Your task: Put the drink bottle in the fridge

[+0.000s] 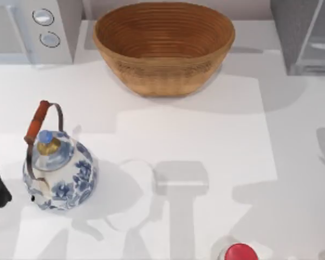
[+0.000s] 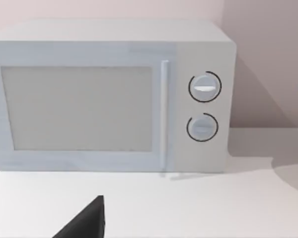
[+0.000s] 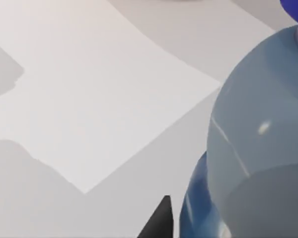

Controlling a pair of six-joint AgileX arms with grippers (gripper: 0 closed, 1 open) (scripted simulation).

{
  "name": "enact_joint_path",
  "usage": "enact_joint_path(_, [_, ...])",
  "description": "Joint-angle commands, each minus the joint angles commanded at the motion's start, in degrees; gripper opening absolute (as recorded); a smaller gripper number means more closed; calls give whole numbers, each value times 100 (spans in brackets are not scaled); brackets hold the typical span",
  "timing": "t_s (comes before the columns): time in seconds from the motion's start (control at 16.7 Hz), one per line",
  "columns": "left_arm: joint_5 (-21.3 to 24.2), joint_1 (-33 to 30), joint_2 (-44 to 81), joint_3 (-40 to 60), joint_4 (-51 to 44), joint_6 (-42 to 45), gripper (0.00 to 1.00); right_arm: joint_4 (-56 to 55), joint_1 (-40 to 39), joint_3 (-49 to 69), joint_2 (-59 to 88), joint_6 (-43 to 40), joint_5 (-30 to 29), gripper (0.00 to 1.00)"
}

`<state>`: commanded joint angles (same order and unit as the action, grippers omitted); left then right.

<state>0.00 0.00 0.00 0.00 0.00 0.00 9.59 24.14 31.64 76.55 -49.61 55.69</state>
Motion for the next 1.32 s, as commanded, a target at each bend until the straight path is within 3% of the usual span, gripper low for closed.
enact_joint_path(0.42, [0, 0, 0, 0, 0, 0, 100, -321, -1275, -1831, -4670, 2655, -3142, 1])
enact_joint_path(0.72, [0, 0, 0, 0, 0, 0, 100, -730, -2062, -2815, -6921, 4312, -4907, 1])
enact_joint_path(0.96, [0, 0, 0, 0, 0, 0, 100, -949, -2400, -3152, -7629, 4938, -5545, 1])
enact_joint_path(1.32, [0, 0, 0, 0, 0, 0, 100, -948, -2395, -3158, -7628, 4963, -5554, 1])
